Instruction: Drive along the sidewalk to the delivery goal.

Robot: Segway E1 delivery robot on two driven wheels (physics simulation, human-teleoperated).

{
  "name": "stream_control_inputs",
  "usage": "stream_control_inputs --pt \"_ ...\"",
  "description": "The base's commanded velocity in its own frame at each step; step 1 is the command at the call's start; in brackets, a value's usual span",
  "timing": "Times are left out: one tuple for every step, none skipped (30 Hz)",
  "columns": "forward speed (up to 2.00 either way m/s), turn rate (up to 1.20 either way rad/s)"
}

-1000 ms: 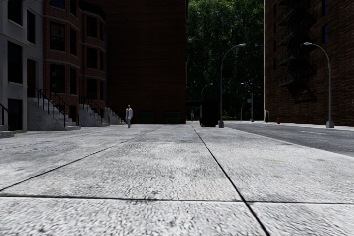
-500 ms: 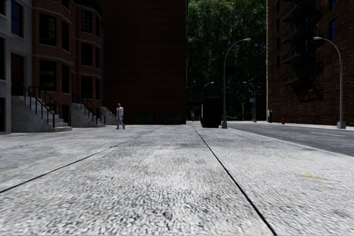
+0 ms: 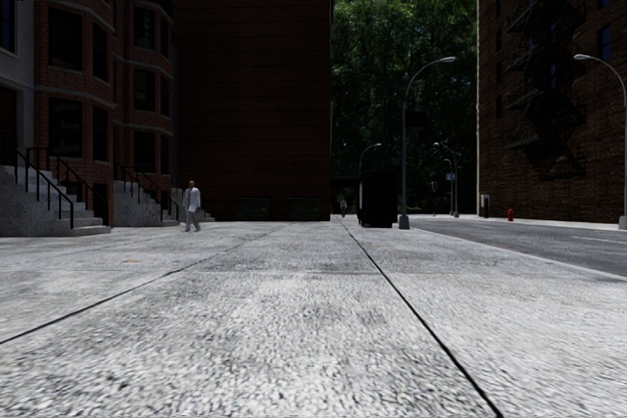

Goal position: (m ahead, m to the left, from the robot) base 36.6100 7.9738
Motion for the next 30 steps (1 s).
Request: stream_control_inputs --pt "1.96 0.0" --pt "1.96 0.0" --pt "1.96 0.0" --pt "1.96 0.0" --pt "1.96 0.0" --pt "1.96 0.0" --pt "1.96 0.0" --pt "1.96 0.0" --pt "1.96 0.0" --pt "1.96 0.0" --pt "1.96 0.0" --pt "1.96 0.0" --pt "1.96 0.0" --pt "1.96 0.0" --pt "1.96 0.0" --pt "1.96 0.0" --pt "1.96 0.0" --pt "1.96 0.0" --pt "1.96 0.0" --pt "1.96 0.0" --pt "1.96 0.0" --pt "1.96 0.0" --pt "1.96 0.0" --pt "1.96 0.0" --pt "1.96 0.0" --pt "1.96 0.0" --pt "1.96 0.0" --pt "1.96 0.0" --pt "1.96 0.0" --pt "1.96 0.0"
